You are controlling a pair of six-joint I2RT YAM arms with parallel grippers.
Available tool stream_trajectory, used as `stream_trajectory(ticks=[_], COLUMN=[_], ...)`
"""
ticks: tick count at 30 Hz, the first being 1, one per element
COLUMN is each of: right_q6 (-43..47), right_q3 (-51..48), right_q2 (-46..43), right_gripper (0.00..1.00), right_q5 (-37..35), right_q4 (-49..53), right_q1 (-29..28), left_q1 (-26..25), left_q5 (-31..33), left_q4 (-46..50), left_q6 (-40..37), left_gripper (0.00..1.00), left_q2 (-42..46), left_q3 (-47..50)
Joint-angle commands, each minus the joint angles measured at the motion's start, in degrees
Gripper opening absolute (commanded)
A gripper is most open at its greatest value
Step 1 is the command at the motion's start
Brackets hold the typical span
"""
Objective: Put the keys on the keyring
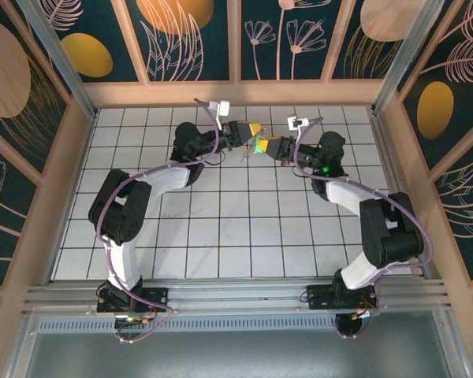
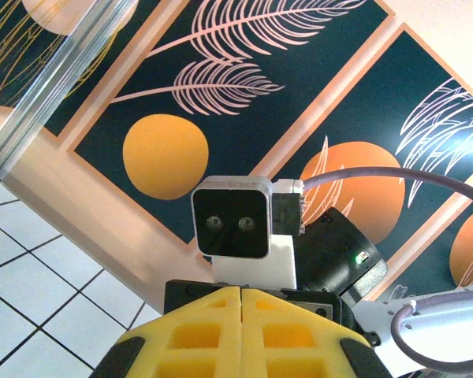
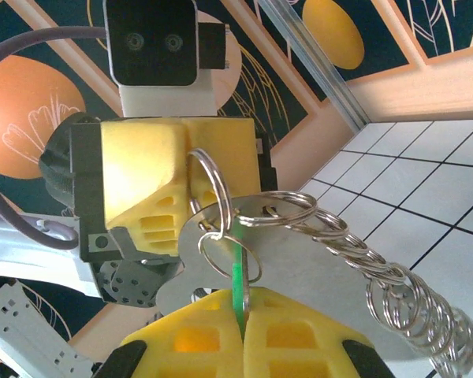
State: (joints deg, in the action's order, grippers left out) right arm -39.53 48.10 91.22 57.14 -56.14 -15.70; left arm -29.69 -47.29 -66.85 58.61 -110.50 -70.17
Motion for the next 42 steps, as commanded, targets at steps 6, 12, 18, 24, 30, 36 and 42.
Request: stream_trajectory(ticks=[6, 12, 18, 24, 30, 36, 42], right_q6=[0.0, 1.0, 2.0, 3.4, 4.9, 0.7, -8.5], right_q3=[4.3, 3.7, 1.0, -5.1, -7.4, -5.2, -3.0], right_q2=[2.5, 1.7, -1.1, -8.7, -15.7, -14.9, -8.6], right_gripper=[0.00, 0.00, 0.34, 0.36, 0.38, 0.37, 0.36], right_q5=[-0.3, -0.8, -0.9, -0.4, -1.9, -8.9, -9.6], right_q4=[0.2, 1.7, 3.6, 5.3, 8.3, 5.7, -5.1], right_q1=[-2.6, -2.2, -0.4, 4.1, 7.1, 7.2, 6.8], left_q1=[-0.4, -0.4, -0.4, -0.4, -0.4, -0.4, -0.5], left_q5=[0.2, 0.2, 0.2, 0.3, 0.3, 0.4, 0.4], left_q4=[-4.5, -4.6, -4.6, -4.8, -6.3, -6.6, -7.0], left_q6=[-0.5, -0.6, -0.7, -0.6, 0.6, 0.8, 0.9], left_gripper=[0.00, 0.00, 0.00, 0.00, 0.00, 0.00, 0.00], left_q2=[1.9, 1.8, 1.5, 1.3, 0.9, 1.1, 1.2], left_q3=[0.2, 0.4, 0.4, 0.1, 0.0, 0.3, 0.6])
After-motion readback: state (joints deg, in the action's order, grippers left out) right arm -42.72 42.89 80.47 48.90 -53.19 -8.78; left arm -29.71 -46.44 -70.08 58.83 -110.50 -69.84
